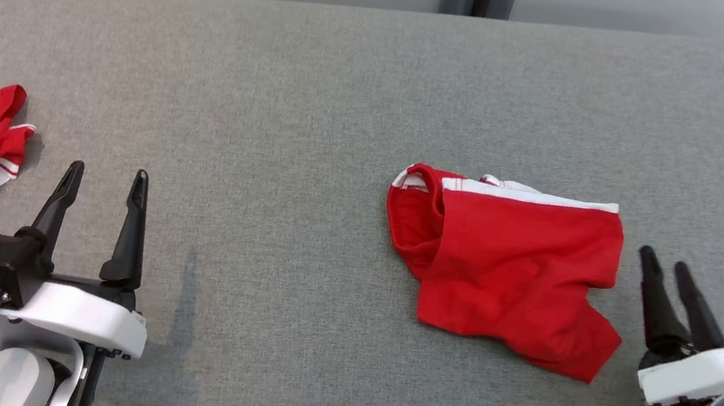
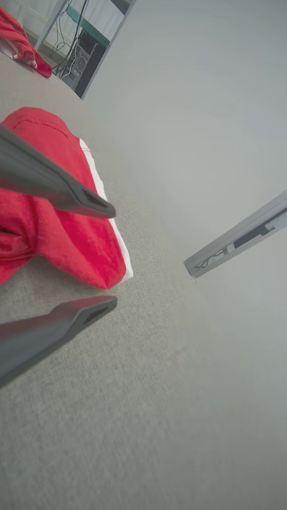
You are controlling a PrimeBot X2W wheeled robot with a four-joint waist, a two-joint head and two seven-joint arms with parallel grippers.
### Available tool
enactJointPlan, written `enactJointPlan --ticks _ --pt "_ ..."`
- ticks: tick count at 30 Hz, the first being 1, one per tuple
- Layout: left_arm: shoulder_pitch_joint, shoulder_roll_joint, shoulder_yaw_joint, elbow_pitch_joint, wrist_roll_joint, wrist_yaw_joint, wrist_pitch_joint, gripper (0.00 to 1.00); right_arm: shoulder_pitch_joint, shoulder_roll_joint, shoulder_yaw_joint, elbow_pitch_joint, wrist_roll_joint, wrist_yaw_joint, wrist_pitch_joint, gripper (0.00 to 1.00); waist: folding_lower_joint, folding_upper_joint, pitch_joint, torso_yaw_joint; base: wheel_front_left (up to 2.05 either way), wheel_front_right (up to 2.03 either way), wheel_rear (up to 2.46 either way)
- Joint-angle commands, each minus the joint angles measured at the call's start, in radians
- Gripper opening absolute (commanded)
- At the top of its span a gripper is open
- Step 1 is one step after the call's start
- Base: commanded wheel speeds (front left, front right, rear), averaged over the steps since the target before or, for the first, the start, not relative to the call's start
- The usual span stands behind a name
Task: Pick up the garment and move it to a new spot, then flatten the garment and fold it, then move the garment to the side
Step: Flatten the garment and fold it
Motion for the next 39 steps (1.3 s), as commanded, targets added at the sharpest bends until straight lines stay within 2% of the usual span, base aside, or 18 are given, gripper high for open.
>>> enactJointPlan --ticks 1,6,7,12,15,23,39 --pt "0.006 0.007 0.005 -0.001 0.000 0.007 0.002 1.00 0.008 -0.010 -0.008 -0.006 -0.015 0.000 -0.023 1.00 0.0000 0.0000 -0.013 -0.007 0.00 0.00 0.00" --pt "0.033 0.016 0.012 -0.008 -0.005 0.023 0.008 1.00 0.030 -0.023 -0.041 -0.059 -0.176 0.000 -0.148 1.00 0.0000 0.0000 -0.056 -0.025 0.00 0.00 0.00" --pt "0.045 0.021 0.013 -0.014 -0.004 0.028 0.013 1.00 0.040 -0.026 -0.056 -0.097 -0.253 0.000 -0.172 1.00 0.0000 0.0000 -0.073 -0.030 0.00 0.00 0.00" --pt "0.072 0.029 0.006 -0.028 0.001 0.039 0.023 1.00 0.081 -0.004 -0.069 -0.205 -0.428 0.000 -0.177 1.00 0.0000 0.0000 -0.113 -0.037 0.00 0.00 0.00" --pt "0.089 0.033 -0.002 -0.035 0.004 0.043 0.033 1.00 0.126 0.024 -0.074 -0.255 -0.483 0.000 -0.151 1.00 0.0000 0.0000 -0.134 -0.036 0.00 0.00 0.00" --pt "0.126 0.037 -0.022 -0.052 0.006 0.055 0.056 1.00 0.235 0.093 -0.101 -0.325 -0.549 0.000 -0.083 1.00 0.0000 0.0000 -0.159 -0.036 0.00 0.00 0.00" --pt "0.105 0.043 -0.041 -0.074 0.015 0.060 0.066 1.00 0.245 0.108 -0.119 -0.355 -0.585 0.000 -0.046 1.00 0.0000 0.0000 -0.145 -0.025 0.00 0.00 0.00"
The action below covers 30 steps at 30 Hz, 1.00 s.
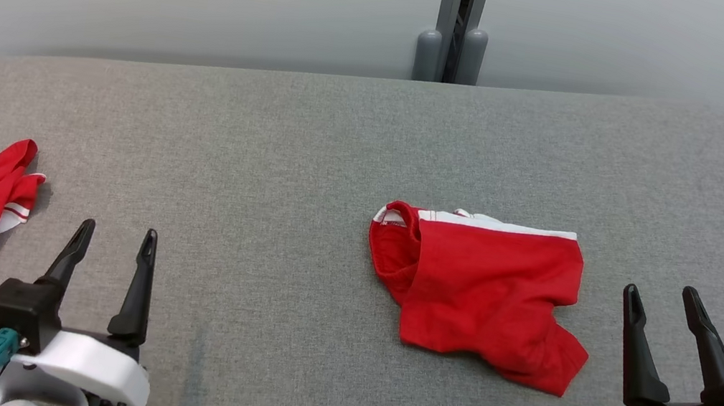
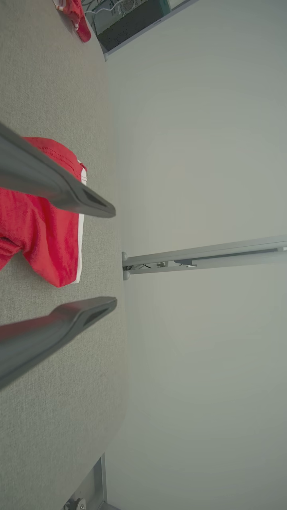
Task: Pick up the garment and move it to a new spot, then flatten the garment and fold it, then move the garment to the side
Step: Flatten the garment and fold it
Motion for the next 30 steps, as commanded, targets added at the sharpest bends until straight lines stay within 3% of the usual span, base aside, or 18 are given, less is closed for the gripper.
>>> enactJointPlan --ticks 1,8,20,23,30 --pt "-0.023 0.005 -0.002 -0.005 0.009 0.000 0.001 1.00 -0.003 -0.002 -0.004 -0.006 -0.011 0.000 0.006 1.00 0.0000 0.0000 0.006 0.001 0.00 0.00 0.00" --pt "-0.135 -0.028 -0.079 -0.015 0.041 -0.047 0.021 1.00 -0.024 -0.008 -0.014 -0.025 -0.027 0.000 0.024 1.00 0.0000 0.0000 0.057 0.004 0.00 0.00 0.00" --pt "-0.366 -0.202 -0.345 0.151 0.004 -0.272 0.213 1.00 -0.069 -0.001 0.008 -0.039 -0.043 0.000 0.038 1.00 0.0000 0.0000 0.171 -0.067 0.00 0.00 0.00" --pt "-0.395 -0.222 -0.359 0.210 -0.012 -0.295 0.233 1.00 -0.082 0.004 0.019 -0.032 -0.040 0.000 0.029 1.00 0.0000 0.0000 0.193 -0.096 0.00 0.00 0.00" --pt "-0.444 -0.238 -0.352 0.301 -0.020 -0.304 0.222 1.00 -0.093 0.017 0.023 -0.006 -0.034 0.000 0.007 1.00 0.0000 0.0000 0.229 -0.135 0.00 0.00 0.00"
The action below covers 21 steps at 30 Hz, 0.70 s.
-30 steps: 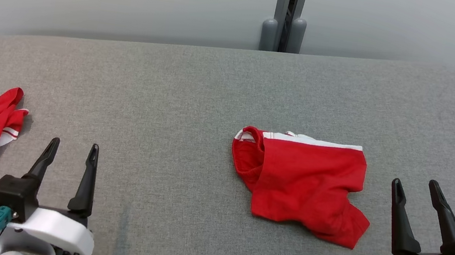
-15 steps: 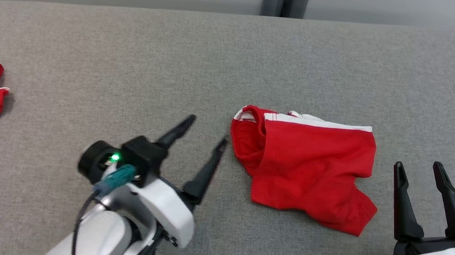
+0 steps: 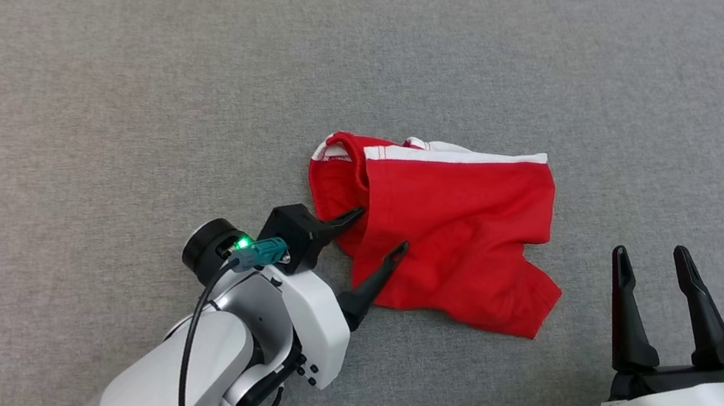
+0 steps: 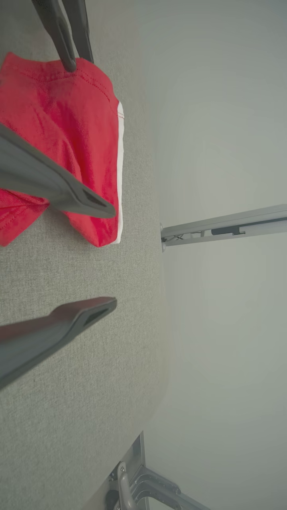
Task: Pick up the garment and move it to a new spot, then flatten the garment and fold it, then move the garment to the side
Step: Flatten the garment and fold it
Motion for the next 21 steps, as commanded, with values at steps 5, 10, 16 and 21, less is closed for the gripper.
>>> enactJointPlan --ticks 5,10,16,21 --pt "-0.045 0.011 0.007 0.032 0.014 -0.006 -0.035 0.00 -0.021 0.006 -0.004 0.018 0.007 0.000 -0.018 1.00 0.0000 -0.0001 0.020 -0.020 0.00 0.00 0.00" --pt "-0.059 0.024 0.010 0.000 0.038 0.006 -0.072 0.00 -0.021 0.011 -0.015 0.028 0.010 0.000 -0.027 1.00 0.0000 -0.0001 0.015 -0.016 0.00 0.00 0.00" --pt "-0.078 0.103 0.035 -0.126 0.102 0.056 -0.098 0.00 -0.014 0.017 -0.046 0.039 0.009 0.000 -0.028 1.00 0.0000 -0.0001 -0.012 0.017 0.00 0.00 0.00" --pt "-0.053 0.226 0.075 -0.286 0.147 0.092 -0.061 0.00 -0.002 0.020 -0.081 0.029 0.002 0.000 -0.023 1.00 0.0000 -0.0001 -0.037 0.051 0.00 0.00 0.00"
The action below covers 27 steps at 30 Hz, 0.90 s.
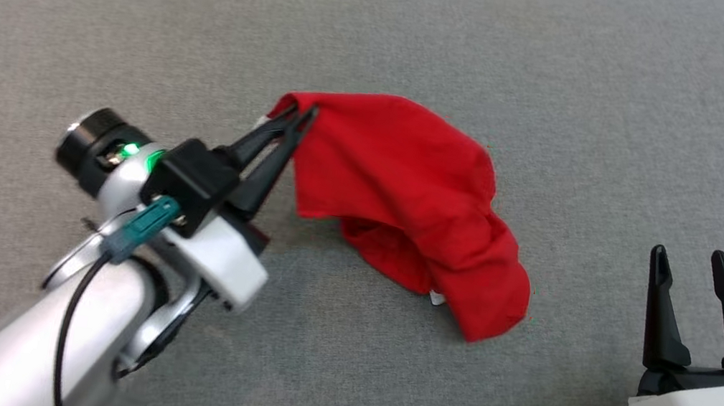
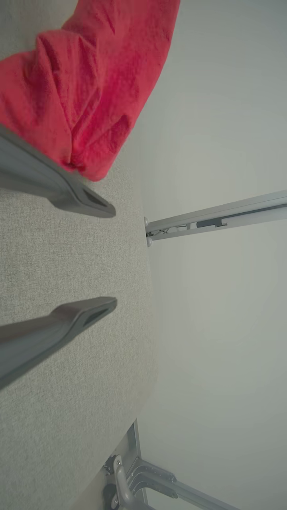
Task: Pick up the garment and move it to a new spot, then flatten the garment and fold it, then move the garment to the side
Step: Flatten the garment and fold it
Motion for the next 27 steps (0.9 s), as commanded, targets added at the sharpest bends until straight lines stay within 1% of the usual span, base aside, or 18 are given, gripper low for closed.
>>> enactJointPlan --ticks 1,2,5,8,10,11,16,22,25,27 --pt "0.026 0.020 0.008 -0.021 0.006 0.013 0.007 0.00 0.012 0.000 -0.008 -0.006 -0.002 0.000 0.001 1.00 0.0000 0.0000 -0.012 0.014 0.00 0.00 0.00" --pt "0.047 0.051 0.013 -0.049 0.015 0.020 0.023 0.00 0.015 0.001 -0.014 -0.008 -0.004 0.000 0.002 1.00 0.0000 0.0000 -0.016 0.020 0.00 0.00 0.00" --pt "0.138 0.118 0.012 -0.136 0.010 0.043 0.075 0.00 0.031 0.004 -0.022 -0.014 -0.003 0.000 0.008 1.00 0.0000 0.0000 -0.025 0.035 0.00 0.00 0.00" --pt "0.259 0.154 -0.010 -0.189 -0.020 0.062 0.120 0.00 0.046 0.007 -0.033 -0.017 0.000 0.000 0.013 1.00 0.0000 0.0000 -0.031 0.050 0.00 0.00 0.00" --pt "0.330 0.161 -0.026 -0.196 -0.043 0.072 0.132 0.00 0.051 0.008 -0.037 -0.018 0.003 0.000 0.015 1.00 0.0000 0.0000 -0.032 0.061 0.00 0.00 0.00" --pt "0.389 0.160 -0.034 -0.173 -0.068 0.083 0.139 0.00 0.054 0.010 -0.036 -0.016 0.005 0.000 0.022 1.00 0.0000 0.0000 -0.033 0.071 0.00 0.00 0.00" --pt "0.472 0.145 -0.011 -0.068 -0.132 0.111 0.106 0.00 0.055 0.011 -0.031 -0.012 0.004 0.000 0.031 1.00 0.0000 0.0000 -0.039 0.091 0.00 0.00 0.00" --pt "0.480 0.157 0.070 0.054 -0.166 0.155 0.035 0.00 0.063 0.012 -0.039 -0.012 -0.004 0.000 0.042 1.00 0.0000 0.0000 -0.053 0.107 0.00 0.00 0.00" --pt "0.459 0.160 0.112 0.078 -0.173 0.178 -0.006 0.00 0.067 0.012 -0.044 -0.015 -0.008 0.000 0.046 1.00 0.0000 0.0000 -0.062 0.109 0.00 0.00 0.00" --pt "0.458 0.152 0.125 0.090 -0.182 0.183 -0.018 0.00 0.069 0.012 -0.043 -0.014 -0.010 0.000 0.050 1.00 0.0000 0.0000 -0.070 0.107 0.00 0.00 0.00"
